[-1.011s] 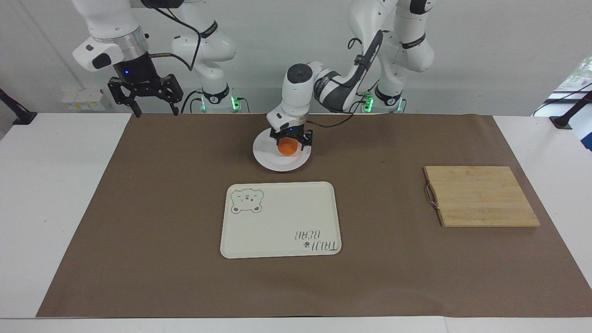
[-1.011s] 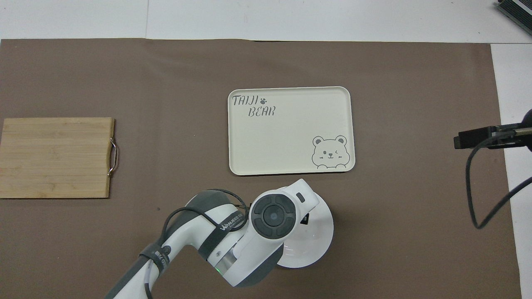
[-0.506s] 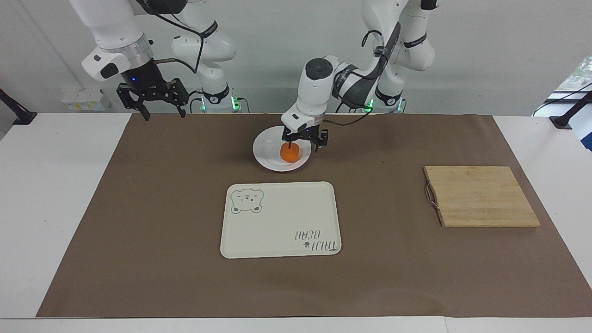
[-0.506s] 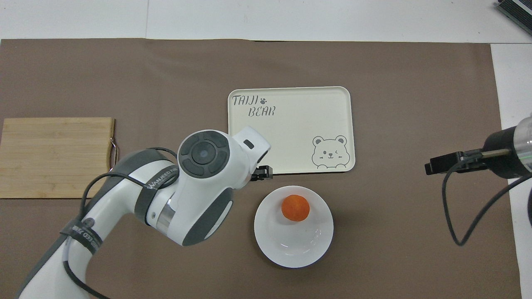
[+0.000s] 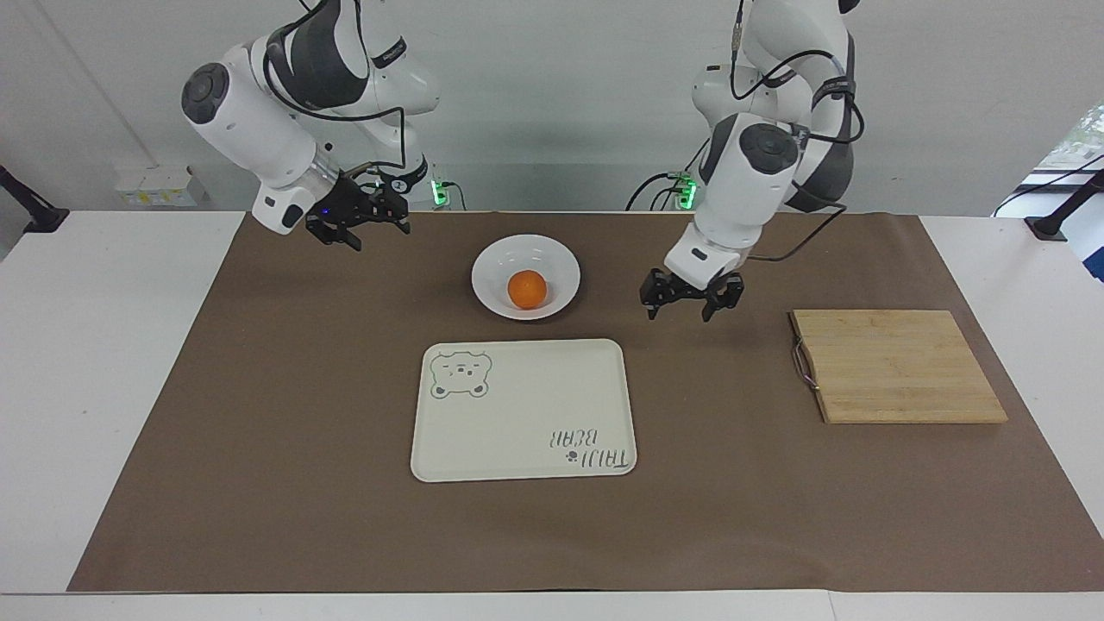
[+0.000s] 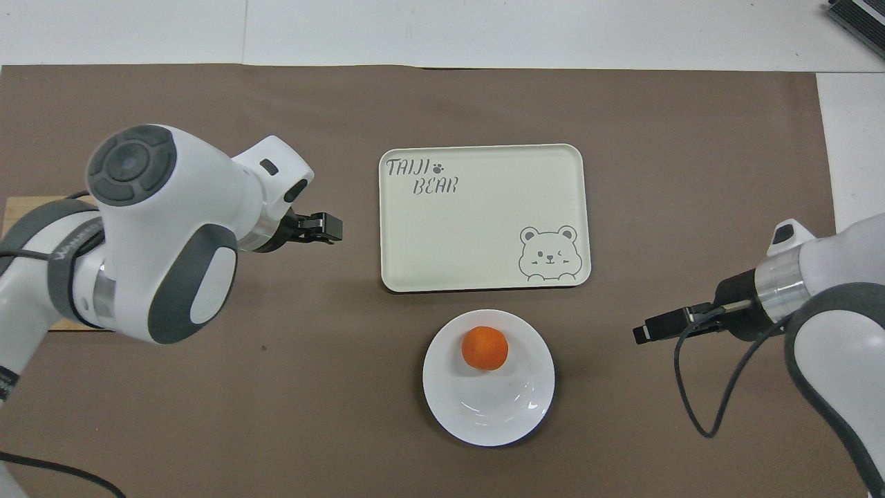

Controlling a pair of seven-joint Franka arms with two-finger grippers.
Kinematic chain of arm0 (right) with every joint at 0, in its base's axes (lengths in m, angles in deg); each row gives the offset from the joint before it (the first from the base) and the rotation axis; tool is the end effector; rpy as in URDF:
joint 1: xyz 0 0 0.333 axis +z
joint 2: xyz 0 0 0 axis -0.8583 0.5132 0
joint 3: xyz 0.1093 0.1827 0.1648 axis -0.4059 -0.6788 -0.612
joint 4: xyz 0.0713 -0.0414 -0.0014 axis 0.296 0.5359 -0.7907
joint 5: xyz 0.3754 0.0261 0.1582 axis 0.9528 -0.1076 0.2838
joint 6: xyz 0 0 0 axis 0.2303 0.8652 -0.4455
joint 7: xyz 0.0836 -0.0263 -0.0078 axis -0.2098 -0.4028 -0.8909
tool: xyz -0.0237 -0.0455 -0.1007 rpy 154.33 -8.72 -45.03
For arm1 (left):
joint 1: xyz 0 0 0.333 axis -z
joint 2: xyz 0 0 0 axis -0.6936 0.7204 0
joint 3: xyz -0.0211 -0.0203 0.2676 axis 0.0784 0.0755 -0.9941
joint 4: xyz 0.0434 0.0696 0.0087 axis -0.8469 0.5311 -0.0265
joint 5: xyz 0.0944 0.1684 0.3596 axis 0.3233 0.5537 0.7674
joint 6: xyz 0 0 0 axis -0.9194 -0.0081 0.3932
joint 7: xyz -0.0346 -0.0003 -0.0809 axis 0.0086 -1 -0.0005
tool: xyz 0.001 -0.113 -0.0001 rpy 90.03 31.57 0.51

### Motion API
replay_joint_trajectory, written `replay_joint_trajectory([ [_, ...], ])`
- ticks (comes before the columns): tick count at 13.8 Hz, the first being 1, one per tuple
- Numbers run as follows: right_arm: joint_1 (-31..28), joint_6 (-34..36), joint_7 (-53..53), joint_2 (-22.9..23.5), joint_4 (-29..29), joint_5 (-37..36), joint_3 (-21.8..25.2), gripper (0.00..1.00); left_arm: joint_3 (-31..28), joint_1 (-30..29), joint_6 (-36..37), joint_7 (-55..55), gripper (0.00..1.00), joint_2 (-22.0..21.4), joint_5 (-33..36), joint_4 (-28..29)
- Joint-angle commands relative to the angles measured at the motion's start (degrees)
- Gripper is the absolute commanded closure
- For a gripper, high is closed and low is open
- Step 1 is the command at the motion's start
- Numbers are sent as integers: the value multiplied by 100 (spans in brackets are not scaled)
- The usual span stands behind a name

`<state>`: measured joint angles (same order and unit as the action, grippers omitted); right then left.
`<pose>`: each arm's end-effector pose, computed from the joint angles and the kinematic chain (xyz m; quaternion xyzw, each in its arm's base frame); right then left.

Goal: Place orange and plate with both arms
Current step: 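Withdraw the left gripper while the right gripper reaches the plate rim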

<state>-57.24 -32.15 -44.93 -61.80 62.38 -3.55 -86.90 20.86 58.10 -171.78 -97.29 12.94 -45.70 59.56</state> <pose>0.4936 0.0408 0.4028 -0.9675 -0.0627 0.1074 0.2202 0.5666 -0.2222 0.4090 0.9980 -0.0260 0.0096 0.0569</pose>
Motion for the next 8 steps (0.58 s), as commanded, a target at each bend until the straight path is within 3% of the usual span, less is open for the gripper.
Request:
replay_joint_trajectory([
  [1,-4,-632,-421,-224,957,748,-13,0,59,-468,247,418,0,-150,7,-80],
  [4,216,-1098,-831,-93,1493,1590,-13,0,59,-995,291,585,0,-290,15,-132],
  [8,567,-1820,-1572,188,2005,2498,-13,0,42,-1094,511,595,0,-291,182,-291],
])
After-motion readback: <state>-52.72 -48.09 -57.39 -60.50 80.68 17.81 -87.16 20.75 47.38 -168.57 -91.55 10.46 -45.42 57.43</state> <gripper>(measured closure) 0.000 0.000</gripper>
